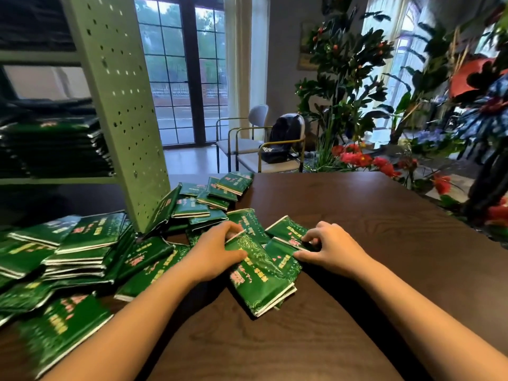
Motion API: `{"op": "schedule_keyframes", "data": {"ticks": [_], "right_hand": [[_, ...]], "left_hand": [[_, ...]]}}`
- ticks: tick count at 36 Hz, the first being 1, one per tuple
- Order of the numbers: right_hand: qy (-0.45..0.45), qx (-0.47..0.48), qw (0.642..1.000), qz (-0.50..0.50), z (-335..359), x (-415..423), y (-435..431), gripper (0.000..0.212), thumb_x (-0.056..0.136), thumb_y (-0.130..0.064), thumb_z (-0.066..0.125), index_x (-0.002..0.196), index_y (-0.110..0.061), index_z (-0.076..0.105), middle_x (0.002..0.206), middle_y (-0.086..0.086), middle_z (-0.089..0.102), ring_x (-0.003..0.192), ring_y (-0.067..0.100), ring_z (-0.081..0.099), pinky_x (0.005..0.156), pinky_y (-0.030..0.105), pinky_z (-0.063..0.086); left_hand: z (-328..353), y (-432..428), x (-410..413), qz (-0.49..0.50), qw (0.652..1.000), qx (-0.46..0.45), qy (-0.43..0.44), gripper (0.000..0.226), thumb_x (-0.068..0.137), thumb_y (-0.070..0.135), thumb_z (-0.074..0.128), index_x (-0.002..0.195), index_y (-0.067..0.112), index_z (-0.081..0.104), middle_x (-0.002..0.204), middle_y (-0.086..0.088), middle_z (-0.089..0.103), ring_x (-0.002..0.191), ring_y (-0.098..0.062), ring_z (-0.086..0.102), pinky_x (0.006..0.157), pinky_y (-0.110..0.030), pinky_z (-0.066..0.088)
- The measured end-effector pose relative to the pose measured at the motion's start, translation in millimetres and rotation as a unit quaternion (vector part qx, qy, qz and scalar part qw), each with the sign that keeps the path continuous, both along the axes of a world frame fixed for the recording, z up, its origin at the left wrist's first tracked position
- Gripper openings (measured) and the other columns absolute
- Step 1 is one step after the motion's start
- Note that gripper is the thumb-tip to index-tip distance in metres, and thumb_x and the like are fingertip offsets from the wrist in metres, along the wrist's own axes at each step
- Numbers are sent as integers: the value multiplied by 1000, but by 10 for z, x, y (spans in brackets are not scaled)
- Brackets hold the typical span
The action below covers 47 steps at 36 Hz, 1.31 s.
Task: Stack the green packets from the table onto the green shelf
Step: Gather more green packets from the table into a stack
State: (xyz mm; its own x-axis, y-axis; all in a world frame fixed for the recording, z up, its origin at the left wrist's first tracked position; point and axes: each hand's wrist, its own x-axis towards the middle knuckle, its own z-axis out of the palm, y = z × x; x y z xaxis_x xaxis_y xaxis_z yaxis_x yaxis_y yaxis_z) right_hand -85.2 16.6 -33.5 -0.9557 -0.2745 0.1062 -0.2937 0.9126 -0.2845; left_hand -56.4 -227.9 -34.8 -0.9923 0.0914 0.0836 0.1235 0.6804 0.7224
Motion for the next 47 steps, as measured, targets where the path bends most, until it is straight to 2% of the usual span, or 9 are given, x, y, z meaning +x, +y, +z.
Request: {"op": "schedule_keyframes", "data": {"ticks": [5,9,14,20,25,28,35,41,47], "right_hand": [[-15,28,998,48,41,122,-318,32,82,-51,63,84,-23,46,88,-4,56,89,23,56,72,35,42],[-36,25,997,60,95,132,-553,34,85,-49,61,85,-18,49,90,3,62,88,27,57,66,34,35],[-85,-27,995,48,209,52,-795,40,90,-45,59,91,-5,60,93,12,66,77,25,57,64,32,40],[-27,-5,1000,-3,136,3,-1004,34,91,-50,52,96,-17,60,102,6,64,96,29,59,72,34,42],[-43,-48,992,112,67,49,-1057,19,86,-53,57,92,-35,56,100,2,49,97,23,46,86,36,42],[-56,28,991,118,59,115,-1013,66,78,-61,62,134,-29,48,126,0,42,119,21,36,101,37,34],[-39,72,993,84,48,195,-1039,77,73,-69,62,133,-22,48,140,-2,33,132,20,26,105,36,28],[-46,-9,993,110,49,251,-1059,54,73,-50,73,111,-21,48,121,0,49,114,20,44,96,34,38],[-44,-205,970,126,58,275,-1008,40,77,-20,75,103,-30,47,100,-1,60,102,24,57,90,35,45]], "left_hand": [[57,-277,89,54,985,161,8,33,82,4,74,110,16,61,109,-6,66,97,-22,65,85,-36,53],[169,-421,127,118,918,377,11,22,83,-1,69,96,11,56,93,-10,70,73,-19,67,55,-23,52],[280,-558,90,152,855,496,5,7,88,3,64,90,8,59,80,-10,69,58,-14,67,51,-29,56],[240,-634,58,141,830,539,1,4,92,9,61,95,10,62,83,-8,71,73,-17,67,66,-29,58],[209,-705,68,138,844,515,51,11,90,9,64,100,12,62,81,-3,73,67,-10,70,65,-28,57],[199,-709,115,149,829,537,43,14,89,10,64,103,10,62,82,-5,73,68,-13,71,64,-28,58],[161,-693,236,150,758,629,-90,23,95,28,58,104,8,64,77,-9,72,66,-22,71,63,-39,57],[158,-602,290,167,733,649,-117,30,104,23,40,88,7,60,62,-10,69,73,-25,63,64,-40,47],[190,-634,325,158,732,654,-105,17,97,8,42,84,6,54,73,-12,62,72,-26,59,65,-40,47]]}}
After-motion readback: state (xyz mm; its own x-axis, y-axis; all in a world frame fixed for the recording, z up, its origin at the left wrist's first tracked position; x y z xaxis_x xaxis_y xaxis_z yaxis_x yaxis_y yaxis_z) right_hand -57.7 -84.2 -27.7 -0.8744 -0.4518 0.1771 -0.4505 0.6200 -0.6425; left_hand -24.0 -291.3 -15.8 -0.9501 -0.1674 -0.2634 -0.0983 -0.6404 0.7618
